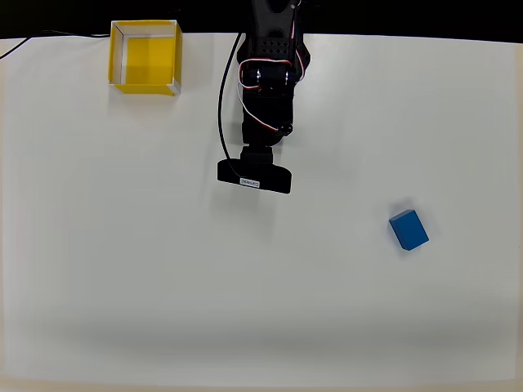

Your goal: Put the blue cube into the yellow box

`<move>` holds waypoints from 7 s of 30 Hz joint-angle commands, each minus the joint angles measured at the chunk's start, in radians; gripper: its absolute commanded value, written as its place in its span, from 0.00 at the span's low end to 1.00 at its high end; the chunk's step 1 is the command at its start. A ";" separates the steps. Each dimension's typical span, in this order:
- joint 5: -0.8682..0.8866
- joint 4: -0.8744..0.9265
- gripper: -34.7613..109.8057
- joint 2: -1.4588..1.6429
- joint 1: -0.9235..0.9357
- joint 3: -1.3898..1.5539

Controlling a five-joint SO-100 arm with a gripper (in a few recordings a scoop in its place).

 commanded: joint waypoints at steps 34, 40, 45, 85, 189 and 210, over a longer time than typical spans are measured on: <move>0.101 -0.153 0.50 -0.703 -0.212 -0.781; 0.144 -0.179 0.53 -0.999 -0.299 -1.088; 0.170 -0.199 0.59 -1.173 -0.374 -1.269; 0.298 -0.431 0.59 -2.175 -0.718 -1.965; -0.078 -0.408 0.30 -1.080 1.227 -1.160; -0.071 -0.499 0.29 -0.937 1.536 -0.802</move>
